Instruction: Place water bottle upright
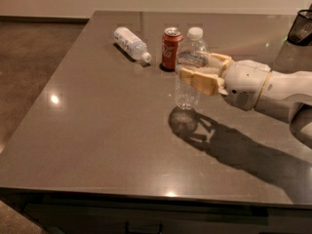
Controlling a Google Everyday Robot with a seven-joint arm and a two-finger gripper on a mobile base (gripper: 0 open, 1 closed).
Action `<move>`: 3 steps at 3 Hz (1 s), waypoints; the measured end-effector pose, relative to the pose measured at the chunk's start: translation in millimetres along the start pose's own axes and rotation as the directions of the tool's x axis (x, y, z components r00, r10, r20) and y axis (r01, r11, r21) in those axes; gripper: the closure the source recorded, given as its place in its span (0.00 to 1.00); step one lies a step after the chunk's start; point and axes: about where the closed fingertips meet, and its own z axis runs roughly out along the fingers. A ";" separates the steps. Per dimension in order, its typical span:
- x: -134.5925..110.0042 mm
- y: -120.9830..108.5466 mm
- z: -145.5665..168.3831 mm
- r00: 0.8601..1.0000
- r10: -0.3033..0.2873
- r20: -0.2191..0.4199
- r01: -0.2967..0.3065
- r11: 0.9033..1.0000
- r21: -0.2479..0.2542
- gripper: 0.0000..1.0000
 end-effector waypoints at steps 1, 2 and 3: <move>-7.1 -2.2 0.3 1.000 -0.012 -0.004 0.012 1.000 0.022 1.00; -24.0 -3.5 -3.1 0.999 -0.030 0.020 0.029 0.998 0.057 1.00; -24.3 -3.4 -3.2 0.999 -0.030 0.020 0.028 0.998 0.057 1.00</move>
Offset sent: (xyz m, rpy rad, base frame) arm -0.0014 -0.0043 -0.0255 -0.0303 -0.0206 0.0545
